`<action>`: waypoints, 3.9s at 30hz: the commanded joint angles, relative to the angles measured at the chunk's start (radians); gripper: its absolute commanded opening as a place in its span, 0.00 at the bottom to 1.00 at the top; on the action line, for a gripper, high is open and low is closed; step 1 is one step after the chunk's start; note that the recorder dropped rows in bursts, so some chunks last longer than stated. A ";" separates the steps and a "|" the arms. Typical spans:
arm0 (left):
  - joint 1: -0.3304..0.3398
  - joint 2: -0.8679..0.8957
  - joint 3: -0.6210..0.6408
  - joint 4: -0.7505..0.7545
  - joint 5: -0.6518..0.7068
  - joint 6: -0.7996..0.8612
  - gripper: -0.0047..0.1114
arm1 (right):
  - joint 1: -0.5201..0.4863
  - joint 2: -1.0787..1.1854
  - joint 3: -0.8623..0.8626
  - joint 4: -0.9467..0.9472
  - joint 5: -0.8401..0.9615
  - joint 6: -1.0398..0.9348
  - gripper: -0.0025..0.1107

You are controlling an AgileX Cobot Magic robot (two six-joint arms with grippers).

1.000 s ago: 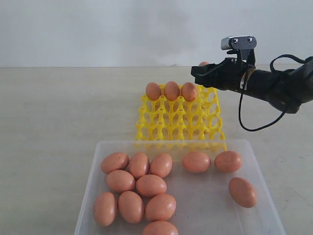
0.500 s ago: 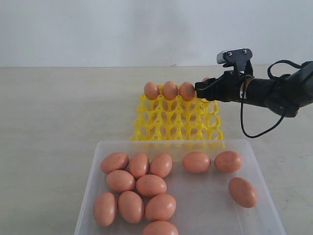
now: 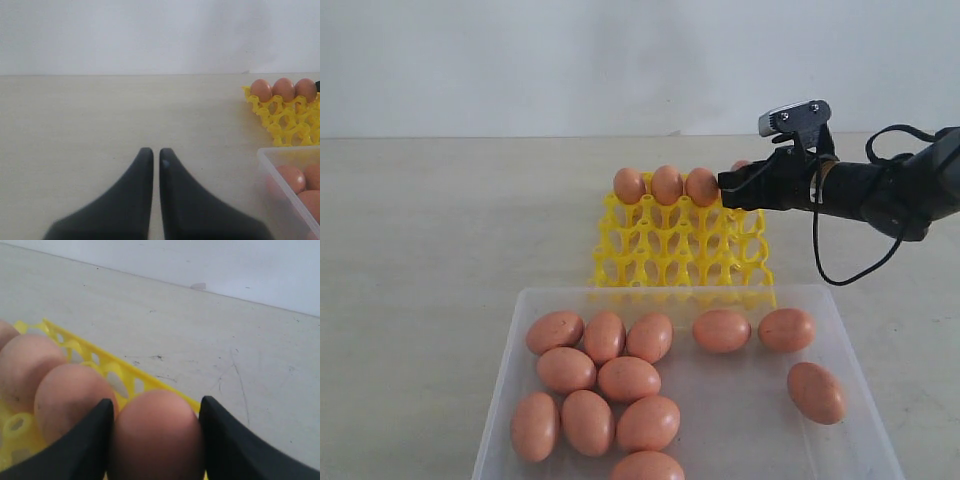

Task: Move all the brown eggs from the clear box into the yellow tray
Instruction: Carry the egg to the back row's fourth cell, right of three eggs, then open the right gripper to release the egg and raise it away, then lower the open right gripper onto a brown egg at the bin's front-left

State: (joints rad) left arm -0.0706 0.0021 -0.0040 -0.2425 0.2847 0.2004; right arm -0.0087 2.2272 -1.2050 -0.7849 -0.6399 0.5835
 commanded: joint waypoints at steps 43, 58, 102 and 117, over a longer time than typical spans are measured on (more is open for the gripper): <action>-0.009 -0.002 0.004 -0.001 -0.001 0.003 0.08 | 0.167 -0.455 0.057 -0.960 -0.401 1.305 0.02; -0.009 -0.002 0.004 -0.001 -0.001 0.003 0.08 | 0.288 -0.531 0.180 -0.960 -0.188 1.374 0.02; -0.009 -0.002 0.004 -0.001 -0.001 0.003 0.08 | 0.452 -0.938 0.135 -0.960 0.781 -0.080 0.02; -0.009 -0.002 0.004 -0.001 -0.001 0.003 0.08 | 0.478 -0.938 -0.047 -0.960 0.144 1.081 0.02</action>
State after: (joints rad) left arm -0.0706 0.0021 -0.0040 -0.2425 0.2847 0.2004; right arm 0.4669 1.2967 -1.2435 -1.7369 -0.2402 1.6795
